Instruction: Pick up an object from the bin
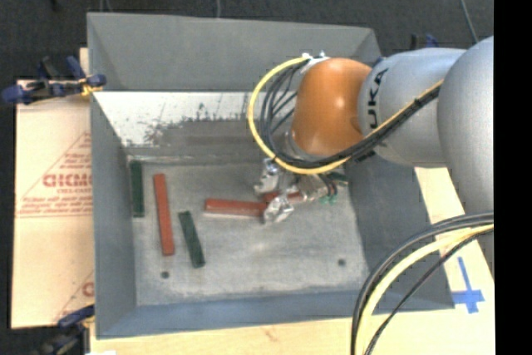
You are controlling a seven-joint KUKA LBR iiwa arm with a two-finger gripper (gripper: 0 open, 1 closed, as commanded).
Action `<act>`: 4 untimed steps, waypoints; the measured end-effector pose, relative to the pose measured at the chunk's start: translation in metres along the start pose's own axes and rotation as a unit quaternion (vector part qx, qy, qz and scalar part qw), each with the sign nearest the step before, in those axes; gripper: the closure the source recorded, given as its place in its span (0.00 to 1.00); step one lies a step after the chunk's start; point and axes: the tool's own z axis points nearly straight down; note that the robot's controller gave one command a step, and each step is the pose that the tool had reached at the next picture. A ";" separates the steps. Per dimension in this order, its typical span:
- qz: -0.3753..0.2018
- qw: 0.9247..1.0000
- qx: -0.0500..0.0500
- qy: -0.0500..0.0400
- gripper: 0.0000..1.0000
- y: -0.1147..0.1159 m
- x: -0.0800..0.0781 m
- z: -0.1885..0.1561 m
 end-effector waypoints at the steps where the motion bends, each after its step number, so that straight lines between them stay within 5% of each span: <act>1: 0.001 1.000 0.002 -0.014 0.00 0.000 -0.004 0.001; 2: 0.001 1.000 0.000 -0.001 1.00 0.000 0.000 0.000; 3: 0.001 1.000 0.000 -0.001 1.00 0.000 0.000 0.000; 4: -0.031 0.999 0.002 -0.007 1.00 -0.010 -0.015 -0.170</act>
Offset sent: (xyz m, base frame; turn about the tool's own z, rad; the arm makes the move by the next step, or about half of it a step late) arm 0.0000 0.0000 0.0000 0.0000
